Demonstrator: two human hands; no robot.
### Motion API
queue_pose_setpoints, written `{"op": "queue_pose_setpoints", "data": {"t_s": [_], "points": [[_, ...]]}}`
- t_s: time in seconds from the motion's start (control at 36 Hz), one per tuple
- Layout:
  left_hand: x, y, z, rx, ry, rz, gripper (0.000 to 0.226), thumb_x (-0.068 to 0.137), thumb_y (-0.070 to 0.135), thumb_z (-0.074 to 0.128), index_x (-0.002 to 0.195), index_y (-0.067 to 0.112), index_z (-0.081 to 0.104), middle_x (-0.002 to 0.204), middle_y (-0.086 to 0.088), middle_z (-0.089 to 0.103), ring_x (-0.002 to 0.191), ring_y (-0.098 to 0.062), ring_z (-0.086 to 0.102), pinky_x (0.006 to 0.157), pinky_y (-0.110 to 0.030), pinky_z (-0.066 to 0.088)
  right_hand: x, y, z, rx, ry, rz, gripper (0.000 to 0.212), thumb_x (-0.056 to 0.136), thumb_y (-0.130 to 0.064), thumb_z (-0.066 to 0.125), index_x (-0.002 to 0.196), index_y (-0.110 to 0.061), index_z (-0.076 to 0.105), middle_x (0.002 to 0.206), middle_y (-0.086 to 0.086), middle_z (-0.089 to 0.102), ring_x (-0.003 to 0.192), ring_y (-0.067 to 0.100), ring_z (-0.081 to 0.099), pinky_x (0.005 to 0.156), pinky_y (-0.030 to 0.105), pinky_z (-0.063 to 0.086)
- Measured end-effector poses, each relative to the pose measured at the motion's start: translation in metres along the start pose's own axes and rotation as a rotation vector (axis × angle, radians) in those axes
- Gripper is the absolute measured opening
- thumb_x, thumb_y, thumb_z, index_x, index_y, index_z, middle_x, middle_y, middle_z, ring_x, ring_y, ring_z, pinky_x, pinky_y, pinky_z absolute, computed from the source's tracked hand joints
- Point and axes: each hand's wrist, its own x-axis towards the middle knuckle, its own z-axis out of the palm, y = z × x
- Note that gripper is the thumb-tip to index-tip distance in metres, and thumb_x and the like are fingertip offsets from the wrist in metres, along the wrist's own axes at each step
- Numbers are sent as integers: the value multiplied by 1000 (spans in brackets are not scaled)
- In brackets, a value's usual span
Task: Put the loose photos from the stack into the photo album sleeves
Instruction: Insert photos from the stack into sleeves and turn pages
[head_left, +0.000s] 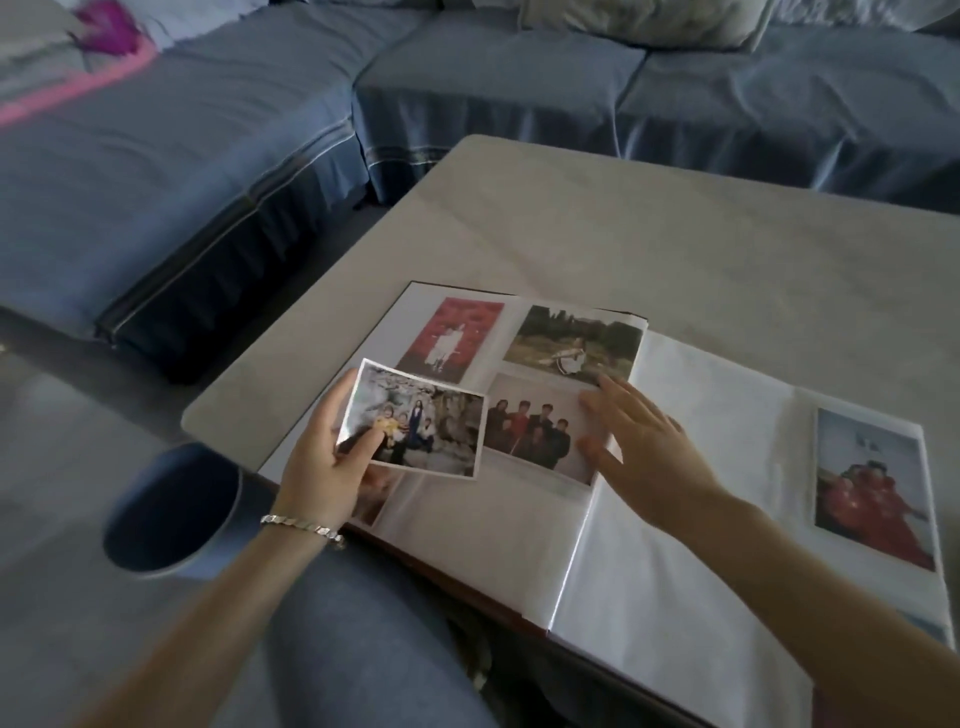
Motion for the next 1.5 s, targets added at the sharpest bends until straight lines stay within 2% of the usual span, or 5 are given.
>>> {"op": "queue_pose_setpoints", "data": {"t_s": [0.19,0.5,0.75,0.92,1.5], "points": [[0,-19,-8,-14,181,-6,62,89,6,58,144,21,32,142,0,43,122,-7,45,87,-2,38,2,7,9,-97,1,-45,58,94,-51,22,148,-29,19,157,-8,1,144,9,-3,115,31,8],[0,-30,-4,-97,213,-38,64,92,8,55,146,29,27,141,-4,46,119,-28,54,86,-58,50,3,7,10,-75,6,-38,57,96,-49,24,148,-28,19,157,-7,2,144,9,-3,115,31,8],[-5,-35,-7,-146,80,-36,60,89,5,58,142,19,36,132,-3,53,115,-17,57,82,-34,54,4,9,11,-69,14,-42,57,95,-49,26,148,-28,21,157,-7,4,144,9,-3,115,30,8],[2,-43,-24,-178,-86,-191,55,86,-1,60,131,27,44,101,-3,64,52,-12,64,48,-17,51,5,10,12,-51,25,-53,57,95,-49,27,147,-27,23,157,-7,6,144,9,-2,115,30,9],[10,-42,-41,-50,-286,-326,37,78,0,68,101,28,60,77,-3,71,75,-13,67,57,-14,51,4,10,12,-47,18,-50,58,94,-50,27,148,-28,22,157,-7,5,144,9,-2,115,30,8]]}}
